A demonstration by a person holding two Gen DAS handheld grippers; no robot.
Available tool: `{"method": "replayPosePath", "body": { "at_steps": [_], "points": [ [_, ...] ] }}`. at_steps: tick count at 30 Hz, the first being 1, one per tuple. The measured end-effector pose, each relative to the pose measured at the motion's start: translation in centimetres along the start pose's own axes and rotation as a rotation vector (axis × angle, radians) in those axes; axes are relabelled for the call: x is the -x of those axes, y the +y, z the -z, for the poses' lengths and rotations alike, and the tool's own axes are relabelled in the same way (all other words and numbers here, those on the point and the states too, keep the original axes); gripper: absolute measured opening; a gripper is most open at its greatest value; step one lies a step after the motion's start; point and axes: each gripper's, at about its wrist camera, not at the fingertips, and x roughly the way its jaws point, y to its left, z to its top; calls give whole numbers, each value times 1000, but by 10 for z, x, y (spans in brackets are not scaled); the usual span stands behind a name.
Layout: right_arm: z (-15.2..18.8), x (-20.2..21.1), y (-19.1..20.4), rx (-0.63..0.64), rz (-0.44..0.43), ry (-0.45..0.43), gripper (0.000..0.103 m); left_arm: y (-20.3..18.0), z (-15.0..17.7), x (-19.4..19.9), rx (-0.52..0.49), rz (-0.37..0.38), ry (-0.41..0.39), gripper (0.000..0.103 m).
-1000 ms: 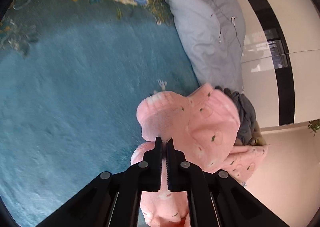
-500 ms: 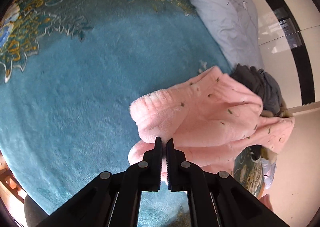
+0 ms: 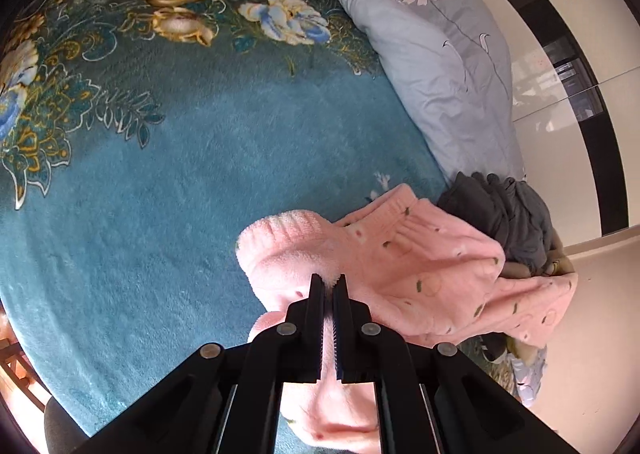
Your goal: Fold clothes
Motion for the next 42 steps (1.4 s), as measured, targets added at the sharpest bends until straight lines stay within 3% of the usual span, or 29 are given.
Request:
{"method": "replayPosePath", "body": {
  "at_steps": [4, 6, 10, 13, 16, 19, 21, 25, 27, 32, 36, 38, 39, 41, 42],
  "points": [
    [-16, 21, -5, 69, -5, -86, 9, 6, 9, -2, -67, -67, 0, 4],
    [7, 4, -44, 55, 89, 2, 10, 18, 16, -16, -54, -101, 39, 4],
    [73, -43, -138, -111, 275, 245, 11, 34, 30, -36, -23, -140, 108, 4],
    [104, -38, -177, -227, 316, 267, 15, 38, 37, -44, -15, -165, 129, 4],
    [106, -21, -196, -284, 348, 244, 19, 41, 37, -44, 14, -161, 132, 7],
    [92, -5, -191, -269, 364, 195, 24, 41, 37, -48, 12, -174, 137, 8],
    [82, -11, -174, -254, 305, 190, 24, 41, 39, -52, 14, -189, 147, 8],
    [76, -75, -130, -268, 167, 289, 50, 41, 45, -58, 49, -190, 161, 8],
    [74, -114, -114, -297, 150, 345, 50, 41, 47, -56, 60, -182, 163, 8],
    [64, -180, -107, -326, 355, 391, 51, 45, 50, -50, 59, -169, 170, 8],
    [70, -205, -111, -342, 499, 482, 51, 50, 51, -52, 55, -168, 182, 8],
    [72, -208, -109, -334, 547, 485, 48, 52, 51, -53, 60, -165, 190, 8],
    [73, -209, -107, -315, 576, 493, 44, 53, 50, -53, 60, -163, 192, 8],
    [75, -209, -106, -284, 628, 506, 17, 54, 50, -52, 55, -159, 193, 8],
    [76, -207, -107, -280, 646, 509, 13, 54, 49, -51, 55, -156, 194, 8]
  ]
}}
